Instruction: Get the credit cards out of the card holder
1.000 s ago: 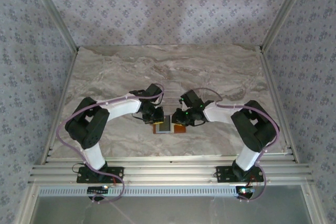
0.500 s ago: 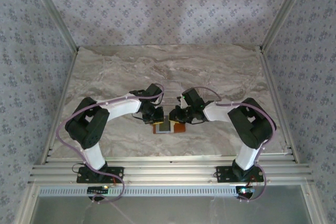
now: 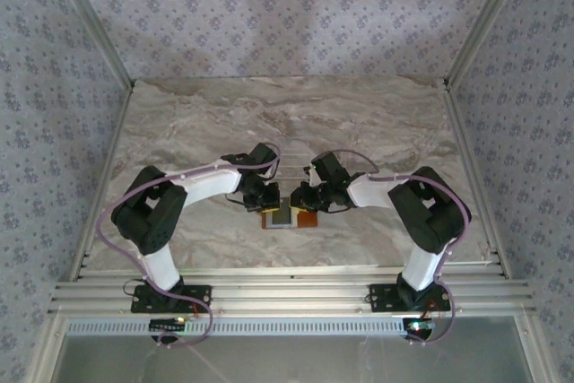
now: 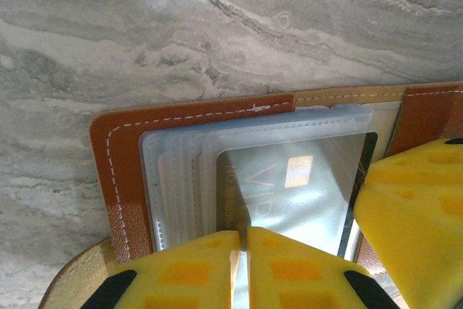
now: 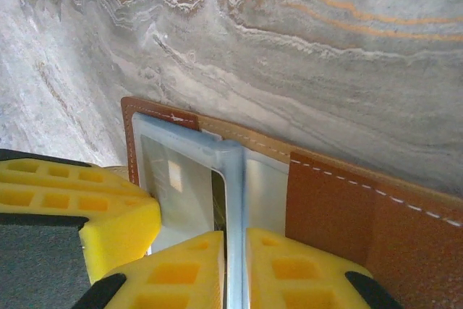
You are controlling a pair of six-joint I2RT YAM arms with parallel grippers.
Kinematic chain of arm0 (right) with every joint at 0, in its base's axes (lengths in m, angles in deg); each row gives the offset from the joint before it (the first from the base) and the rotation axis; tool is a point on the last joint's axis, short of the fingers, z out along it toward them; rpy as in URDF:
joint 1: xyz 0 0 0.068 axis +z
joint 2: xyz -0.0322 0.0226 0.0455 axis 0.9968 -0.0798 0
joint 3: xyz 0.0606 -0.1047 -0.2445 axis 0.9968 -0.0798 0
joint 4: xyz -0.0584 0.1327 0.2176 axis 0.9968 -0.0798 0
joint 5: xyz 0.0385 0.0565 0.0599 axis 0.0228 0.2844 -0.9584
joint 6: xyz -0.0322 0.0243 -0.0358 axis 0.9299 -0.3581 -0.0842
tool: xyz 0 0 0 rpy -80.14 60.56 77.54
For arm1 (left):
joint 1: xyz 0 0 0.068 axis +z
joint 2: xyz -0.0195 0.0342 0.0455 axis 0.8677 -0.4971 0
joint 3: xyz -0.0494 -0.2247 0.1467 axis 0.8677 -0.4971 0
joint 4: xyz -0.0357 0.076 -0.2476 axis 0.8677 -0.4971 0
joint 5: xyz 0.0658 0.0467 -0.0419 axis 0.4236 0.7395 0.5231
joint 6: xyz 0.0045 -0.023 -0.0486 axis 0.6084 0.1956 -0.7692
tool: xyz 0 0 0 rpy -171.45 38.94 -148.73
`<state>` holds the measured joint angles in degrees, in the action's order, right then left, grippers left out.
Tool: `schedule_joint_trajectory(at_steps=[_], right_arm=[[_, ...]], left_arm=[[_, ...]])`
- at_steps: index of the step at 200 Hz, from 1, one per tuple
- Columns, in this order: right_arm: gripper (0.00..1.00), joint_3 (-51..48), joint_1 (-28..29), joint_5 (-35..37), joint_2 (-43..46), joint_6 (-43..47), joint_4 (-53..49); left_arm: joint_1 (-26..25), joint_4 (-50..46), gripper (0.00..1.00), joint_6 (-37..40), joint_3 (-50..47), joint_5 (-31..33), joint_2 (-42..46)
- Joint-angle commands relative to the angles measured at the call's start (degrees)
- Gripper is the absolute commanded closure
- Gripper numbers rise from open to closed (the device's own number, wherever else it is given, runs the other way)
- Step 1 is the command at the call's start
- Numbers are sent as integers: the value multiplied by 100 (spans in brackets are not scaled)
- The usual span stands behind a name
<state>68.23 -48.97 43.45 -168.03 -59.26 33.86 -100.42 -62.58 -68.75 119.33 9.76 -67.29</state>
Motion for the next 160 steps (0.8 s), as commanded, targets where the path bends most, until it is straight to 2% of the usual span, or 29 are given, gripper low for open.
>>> schedule_joint_trajectory(at_steps=[1, 48, 160], right_arm=[[83, -71, 1, 283, -36, 26, -347], [82, 23, 62, -125, -240, -16, -32], [87, 94, 152, -265, -327, 56, 19]], left_arm=[[4, -256, 86, 84, -58, 230, -356], [-1, -273, 86, 79, -5, 206, -390], [-30, -259, 86, 57, 3, 204, -400]])
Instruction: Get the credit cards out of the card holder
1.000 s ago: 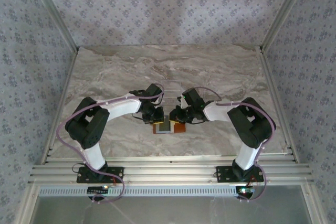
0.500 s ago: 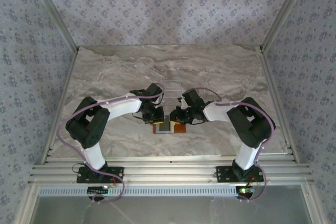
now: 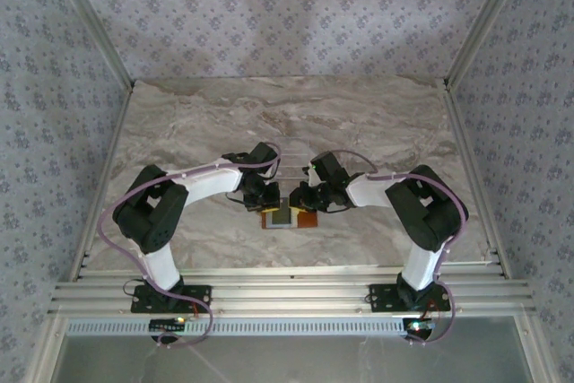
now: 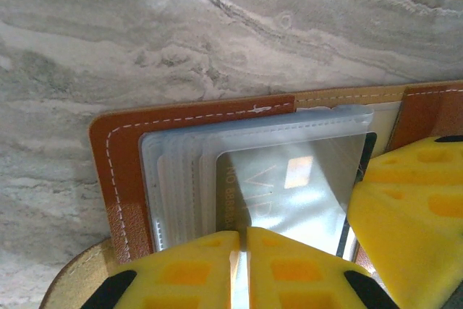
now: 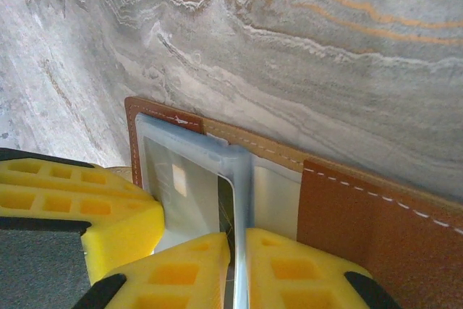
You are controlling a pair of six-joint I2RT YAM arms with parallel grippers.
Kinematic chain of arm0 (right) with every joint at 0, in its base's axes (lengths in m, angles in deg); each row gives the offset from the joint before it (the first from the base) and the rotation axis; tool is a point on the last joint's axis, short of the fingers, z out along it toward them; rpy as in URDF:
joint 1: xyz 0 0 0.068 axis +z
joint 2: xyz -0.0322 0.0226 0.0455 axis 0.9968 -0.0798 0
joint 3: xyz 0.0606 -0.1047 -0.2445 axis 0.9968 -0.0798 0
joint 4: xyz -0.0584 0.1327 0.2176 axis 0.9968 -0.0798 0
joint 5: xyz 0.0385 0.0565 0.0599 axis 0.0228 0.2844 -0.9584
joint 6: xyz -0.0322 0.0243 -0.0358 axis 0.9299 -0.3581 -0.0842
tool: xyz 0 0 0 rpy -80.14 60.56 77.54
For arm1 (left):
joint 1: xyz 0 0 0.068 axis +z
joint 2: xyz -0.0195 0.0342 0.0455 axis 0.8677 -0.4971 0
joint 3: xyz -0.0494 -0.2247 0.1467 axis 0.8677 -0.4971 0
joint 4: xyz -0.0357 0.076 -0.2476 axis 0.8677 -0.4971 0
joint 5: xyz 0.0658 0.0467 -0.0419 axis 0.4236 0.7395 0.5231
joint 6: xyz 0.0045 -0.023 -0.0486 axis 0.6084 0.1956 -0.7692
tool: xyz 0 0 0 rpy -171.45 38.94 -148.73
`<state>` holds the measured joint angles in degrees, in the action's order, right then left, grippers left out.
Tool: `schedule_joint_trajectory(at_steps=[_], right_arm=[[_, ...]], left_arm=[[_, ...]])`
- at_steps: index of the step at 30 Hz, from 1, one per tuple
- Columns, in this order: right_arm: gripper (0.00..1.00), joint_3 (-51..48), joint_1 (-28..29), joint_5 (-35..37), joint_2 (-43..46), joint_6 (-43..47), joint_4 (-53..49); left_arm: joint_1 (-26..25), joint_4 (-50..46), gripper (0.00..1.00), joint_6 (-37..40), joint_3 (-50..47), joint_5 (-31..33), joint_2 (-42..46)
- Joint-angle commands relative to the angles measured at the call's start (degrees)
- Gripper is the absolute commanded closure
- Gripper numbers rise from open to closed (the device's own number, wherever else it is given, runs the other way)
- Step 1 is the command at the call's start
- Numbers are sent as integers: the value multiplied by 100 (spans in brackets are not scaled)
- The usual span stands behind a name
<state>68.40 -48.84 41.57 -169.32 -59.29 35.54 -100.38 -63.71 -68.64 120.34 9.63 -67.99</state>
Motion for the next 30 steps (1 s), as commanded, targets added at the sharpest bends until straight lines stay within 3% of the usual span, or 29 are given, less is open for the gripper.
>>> schedule_joint_trajectory(at_steps=[1, 7, 23, 30], right_arm=[[87, 78, 144, -79, -198, 57, -150], [93, 13, 120, 191, -44, 108, -384], [97, -229, -101, 521, 371, 135, -581], [86, -180, -23, 193, 279, 67, -260]], left_arm=[[-34, -143, 86, 44, -97, 217, -330], [-35, -224, 85, 49, -112, 276, -269], [-37, -315, 84, 33, -107, 345, -185], [-46, -277, 79, 34, -94, 305, -126]])
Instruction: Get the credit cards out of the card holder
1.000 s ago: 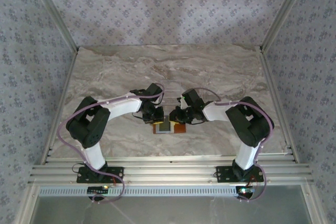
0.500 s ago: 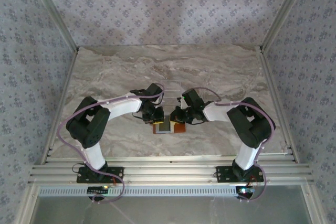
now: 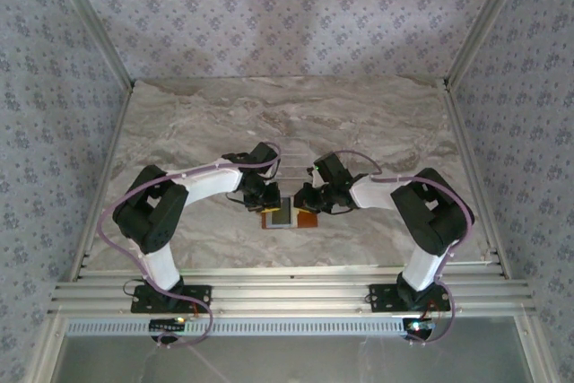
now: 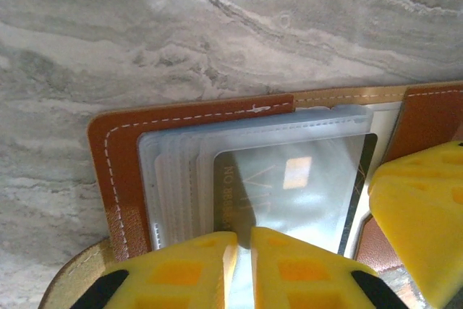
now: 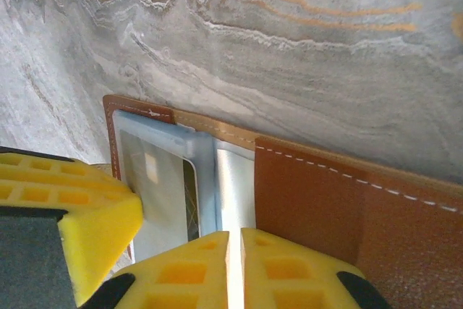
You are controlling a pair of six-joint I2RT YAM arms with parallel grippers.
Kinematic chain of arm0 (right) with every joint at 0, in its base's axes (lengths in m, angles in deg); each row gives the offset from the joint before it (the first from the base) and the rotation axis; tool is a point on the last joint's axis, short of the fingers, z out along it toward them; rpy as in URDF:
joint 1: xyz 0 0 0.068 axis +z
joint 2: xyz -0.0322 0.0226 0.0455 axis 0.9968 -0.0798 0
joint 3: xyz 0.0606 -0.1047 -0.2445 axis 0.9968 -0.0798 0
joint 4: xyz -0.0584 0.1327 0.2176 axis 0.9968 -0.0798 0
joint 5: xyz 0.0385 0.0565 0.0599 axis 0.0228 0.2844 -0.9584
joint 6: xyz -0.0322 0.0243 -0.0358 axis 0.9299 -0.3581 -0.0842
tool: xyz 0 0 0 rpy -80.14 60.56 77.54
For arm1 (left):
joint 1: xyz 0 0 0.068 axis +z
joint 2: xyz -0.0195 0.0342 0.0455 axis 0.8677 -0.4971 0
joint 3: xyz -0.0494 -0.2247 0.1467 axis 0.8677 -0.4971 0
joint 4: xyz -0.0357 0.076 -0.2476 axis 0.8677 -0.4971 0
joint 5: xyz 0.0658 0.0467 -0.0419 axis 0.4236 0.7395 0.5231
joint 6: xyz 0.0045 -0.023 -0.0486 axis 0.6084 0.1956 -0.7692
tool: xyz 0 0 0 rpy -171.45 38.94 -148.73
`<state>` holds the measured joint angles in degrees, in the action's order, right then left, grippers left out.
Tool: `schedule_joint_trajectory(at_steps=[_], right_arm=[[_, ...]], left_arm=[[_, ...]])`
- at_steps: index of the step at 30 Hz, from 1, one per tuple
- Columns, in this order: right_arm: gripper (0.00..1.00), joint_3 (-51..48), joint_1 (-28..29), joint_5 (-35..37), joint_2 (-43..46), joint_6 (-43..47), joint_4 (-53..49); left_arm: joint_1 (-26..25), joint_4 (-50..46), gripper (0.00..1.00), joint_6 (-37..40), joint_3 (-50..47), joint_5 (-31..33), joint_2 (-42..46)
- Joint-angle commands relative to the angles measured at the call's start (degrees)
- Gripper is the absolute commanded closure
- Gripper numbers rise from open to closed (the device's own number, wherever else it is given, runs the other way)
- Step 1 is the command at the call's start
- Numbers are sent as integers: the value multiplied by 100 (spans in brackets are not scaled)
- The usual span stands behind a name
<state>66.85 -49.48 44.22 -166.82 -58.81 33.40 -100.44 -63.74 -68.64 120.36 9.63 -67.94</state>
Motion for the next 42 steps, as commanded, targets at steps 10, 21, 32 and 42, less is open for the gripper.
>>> schedule_joint_trajectory(at_steps=[10, 21, 32, 42], right_arm=[[83, 32, 62, 43, -7, 43, -290], [82, 58, 79, 83, -12, 43, -348], [69, 219, 148, 136, -36, 56, -544], [70, 545, 316, 496, -277, 155, -1146]], left_arm=[[-39, -448, 75, 32, -68, 542, 261], [-37, -581, 75, 63, -64, 731, 337], [-37, -445, 78, 92, -168, 621, 74], [-37, -430, 79, 103, -211, 623, 44]])
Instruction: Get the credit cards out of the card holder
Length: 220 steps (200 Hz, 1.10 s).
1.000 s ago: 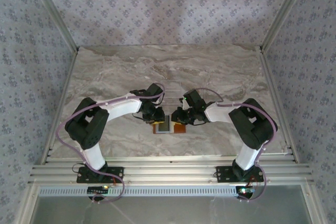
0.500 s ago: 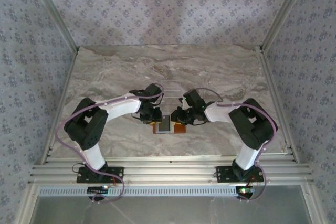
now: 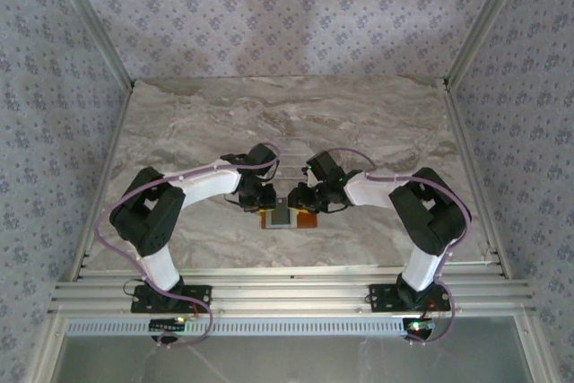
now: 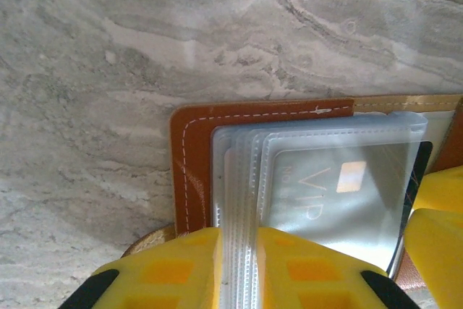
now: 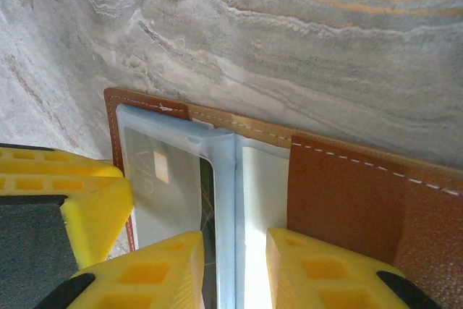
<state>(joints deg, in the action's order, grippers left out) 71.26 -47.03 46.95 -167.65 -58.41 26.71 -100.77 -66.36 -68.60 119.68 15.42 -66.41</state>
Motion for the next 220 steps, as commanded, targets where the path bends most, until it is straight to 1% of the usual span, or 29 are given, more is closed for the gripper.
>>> schedule_joint_trajectory(at_steps=[1, 20, 46, 84, 118, 171, 190, 220], right_arm=[[70, 125, 80, 248, -212, 116, -512], [69, 193, 124, 392, -250, 141, -688], [68, 382, 201, 771, -302, 249, -1130], [68, 468, 256, 1008, -355, 301, -1380], [75, 496, 283, 1171, -354, 313, -1510], [82, 426, 246, 1233, -261, 267, -1500], [86, 399, 214, 1273, -182, 236, -1501], [89, 346, 196, 1339, -36, 190, -1486]], left_arm=[[-3, -165, 79, 94, -140, 42, -109], [-8, -172, 80, 114, -136, 18, -100], [-5, -176, 80, 120, -136, 17, -91], [-8, -184, 79, 107, -154, 24, -58], [-10, -194, 79, 90, -168, 46, -19], [-7, -218, 79, 88, -171, 74, -4], [-6, -216, 79, 85, -168, 75, -21], [-6, -233, 79, 97, -164, 101, -63]])
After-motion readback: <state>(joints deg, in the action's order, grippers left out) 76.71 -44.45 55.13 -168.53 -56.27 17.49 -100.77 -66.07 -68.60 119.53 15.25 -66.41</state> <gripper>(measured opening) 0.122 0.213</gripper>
